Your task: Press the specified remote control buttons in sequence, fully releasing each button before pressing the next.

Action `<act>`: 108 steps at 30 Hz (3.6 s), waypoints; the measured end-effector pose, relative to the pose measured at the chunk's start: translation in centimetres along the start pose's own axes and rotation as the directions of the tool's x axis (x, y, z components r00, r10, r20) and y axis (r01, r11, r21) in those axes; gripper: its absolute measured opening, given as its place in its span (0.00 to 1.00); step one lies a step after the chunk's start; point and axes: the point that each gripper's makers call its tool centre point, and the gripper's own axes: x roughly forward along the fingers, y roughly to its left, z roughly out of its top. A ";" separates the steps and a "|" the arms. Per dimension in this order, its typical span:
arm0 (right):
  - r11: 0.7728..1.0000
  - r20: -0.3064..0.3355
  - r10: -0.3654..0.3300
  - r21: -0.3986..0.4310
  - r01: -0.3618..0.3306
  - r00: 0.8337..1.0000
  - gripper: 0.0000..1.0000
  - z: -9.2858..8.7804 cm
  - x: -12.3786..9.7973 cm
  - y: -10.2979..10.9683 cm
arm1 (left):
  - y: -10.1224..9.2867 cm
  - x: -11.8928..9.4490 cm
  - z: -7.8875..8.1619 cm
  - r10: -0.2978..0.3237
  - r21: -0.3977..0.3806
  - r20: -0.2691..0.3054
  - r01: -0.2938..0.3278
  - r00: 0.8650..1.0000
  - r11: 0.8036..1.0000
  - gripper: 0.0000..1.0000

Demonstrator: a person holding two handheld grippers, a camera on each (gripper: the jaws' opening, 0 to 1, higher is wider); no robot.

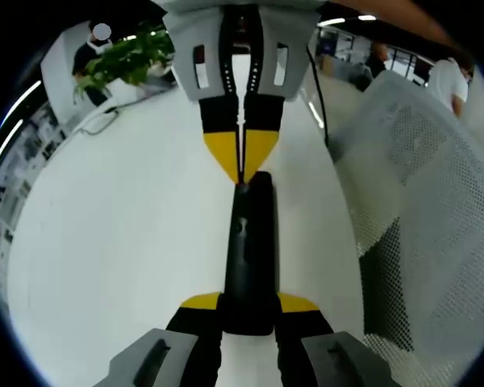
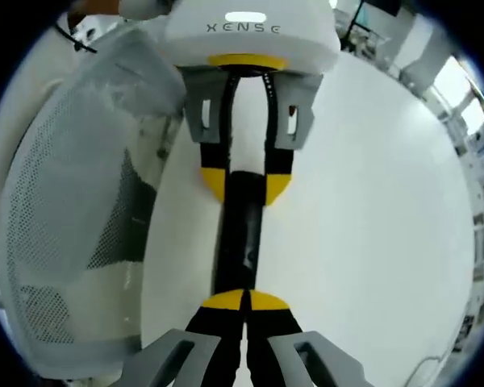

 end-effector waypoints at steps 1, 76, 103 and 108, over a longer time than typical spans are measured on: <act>1.000 -0.002 0.001 -0.002 -0.001 1.000 0.00 0.0 0.1 0.0 | 0.0 0.0 0.0 0.000 0.000 0.000 0.000 1.000 1.000 0.23; 0.996 0.017 0.029 0.085 -0.030 0.999 0.00 0.5 0.8 -0.2 | 0.0 0.0 0.0 0.001 -0.007 0.016 0.000 1.000 1.000 0.23; 0.997 -0.002 0.057 0.048 -0.057 0.998 0.00 2.1 2.1 -0.7 | 0.1 0.1 0.0 -0.001 -0.005 0.035 0.001 0.999 1.000 0.23; 0.997 -0.001 0.059 0.042 -0.059 0.998 0.00 2.3 2.3 -0.7 | 0.1 0.1 0.0 0.000 -0.006 0.039 0.001 0.999 1.000 0.24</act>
